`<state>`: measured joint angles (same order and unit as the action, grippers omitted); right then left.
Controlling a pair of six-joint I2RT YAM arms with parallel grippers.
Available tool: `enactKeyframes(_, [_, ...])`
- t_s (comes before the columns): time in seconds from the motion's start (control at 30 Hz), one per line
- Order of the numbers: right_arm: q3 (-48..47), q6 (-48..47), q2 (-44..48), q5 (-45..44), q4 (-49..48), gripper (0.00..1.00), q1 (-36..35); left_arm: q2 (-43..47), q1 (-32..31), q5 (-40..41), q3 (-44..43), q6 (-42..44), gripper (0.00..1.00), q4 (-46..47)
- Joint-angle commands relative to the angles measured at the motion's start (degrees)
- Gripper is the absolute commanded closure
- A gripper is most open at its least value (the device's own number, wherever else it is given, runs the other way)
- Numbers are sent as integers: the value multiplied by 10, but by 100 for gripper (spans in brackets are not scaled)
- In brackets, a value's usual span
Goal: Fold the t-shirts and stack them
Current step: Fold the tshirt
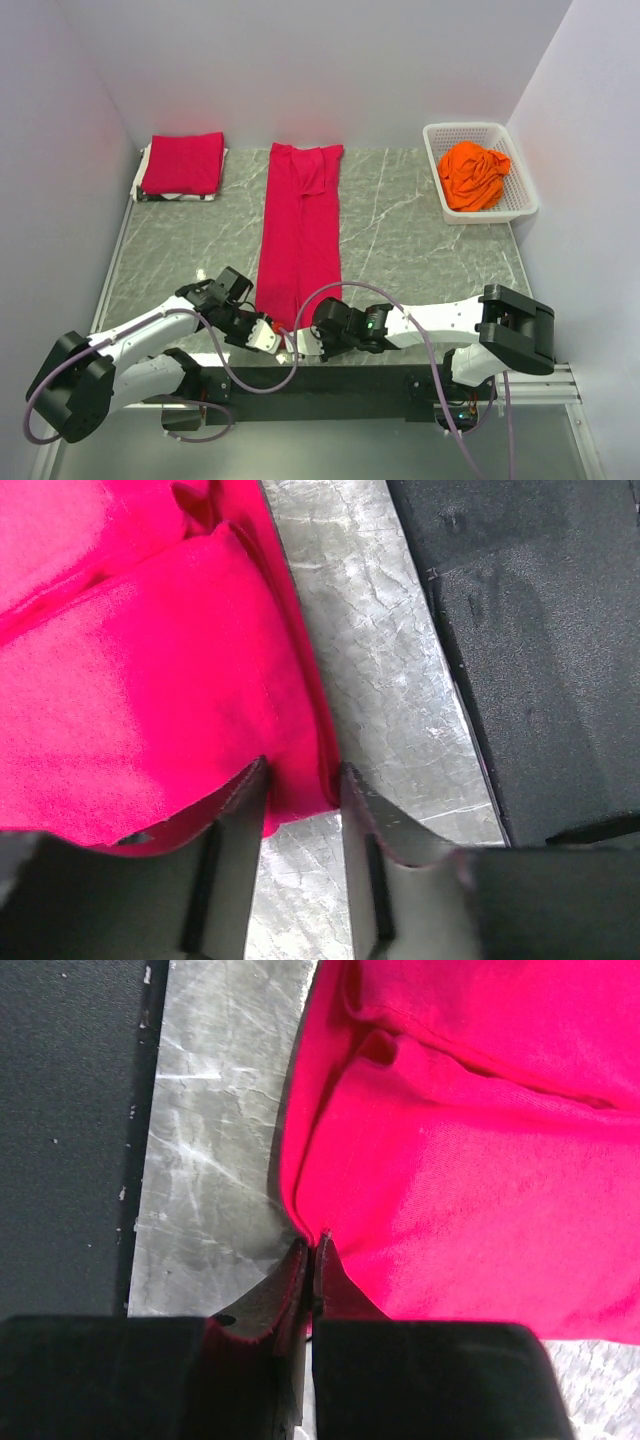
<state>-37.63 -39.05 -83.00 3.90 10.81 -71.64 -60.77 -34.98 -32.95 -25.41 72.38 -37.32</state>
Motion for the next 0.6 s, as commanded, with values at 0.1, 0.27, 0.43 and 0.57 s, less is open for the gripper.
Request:
enactKeyframes(0.1, [-2,15,6,-19,35,100,6,-16,-16,53,-6,-18,71,4])
enactKeyframes(0.27, [1,15,18,-14,36,100,6,8,-21,55,4,-18,92,11])
enactKeyframes(0.43, [-19,34,36,7,74,100,6,51,-21,29,4,-18,99,-10])
enactKeyframes(0.57, [-41,63,81,18,114,100,6,80,-22,-9,-35,-31,99,-63])
